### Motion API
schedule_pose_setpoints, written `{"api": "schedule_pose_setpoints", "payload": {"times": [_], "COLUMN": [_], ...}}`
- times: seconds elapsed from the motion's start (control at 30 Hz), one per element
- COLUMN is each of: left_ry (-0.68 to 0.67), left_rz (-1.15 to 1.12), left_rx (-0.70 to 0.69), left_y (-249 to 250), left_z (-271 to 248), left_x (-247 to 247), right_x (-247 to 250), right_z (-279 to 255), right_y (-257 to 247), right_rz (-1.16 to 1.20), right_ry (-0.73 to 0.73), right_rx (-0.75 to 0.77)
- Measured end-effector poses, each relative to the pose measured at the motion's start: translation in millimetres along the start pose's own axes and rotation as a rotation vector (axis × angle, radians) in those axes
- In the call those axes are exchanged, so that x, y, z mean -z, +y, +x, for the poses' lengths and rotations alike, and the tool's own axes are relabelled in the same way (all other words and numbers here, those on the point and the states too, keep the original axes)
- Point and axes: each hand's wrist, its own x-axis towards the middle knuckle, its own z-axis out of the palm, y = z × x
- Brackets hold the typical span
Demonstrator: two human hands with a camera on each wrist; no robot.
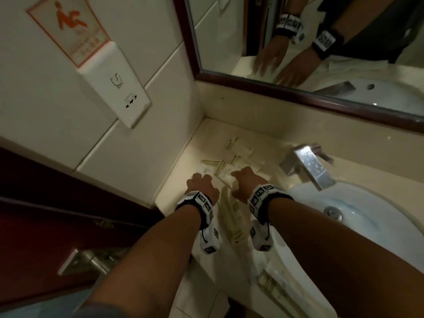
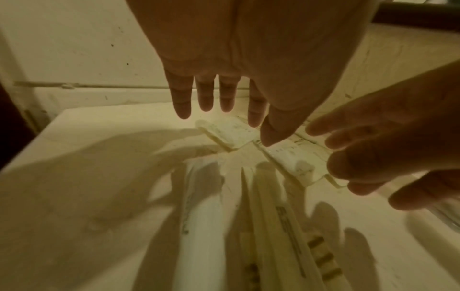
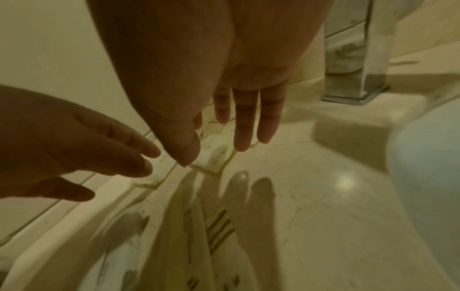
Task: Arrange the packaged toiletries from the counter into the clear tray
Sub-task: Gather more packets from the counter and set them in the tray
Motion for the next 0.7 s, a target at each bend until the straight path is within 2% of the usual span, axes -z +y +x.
{"api": "schedule_pose_setpoints", "payload": {"times": [0.23, 0.47, 0.57, 0.7], "left_ry": [0.000, -0.094, -0.140, -0.124], "left_rz": [0.066, 0.035, 0.088, 0.109], "left_rx": [-0.057, -0.104, -0.108, -0.091], "left_y": [4, 3, 5, 7], "left_z": [23, 30, 31, 34], "left_x": [-2, -4, -2, 0], "right_x": [1, -6, -9, -13], "right_z": [28, 40, 36, 28], "right_y": [-12, -18, -19, -20], "right_rz": [-0.115, -0.129, -0.149, -0.173], "right_ry": [-0.068, -0.133, -0.103, 0.010], "right_rx": [0.051, 0.070, 0.076, 0.055]}}
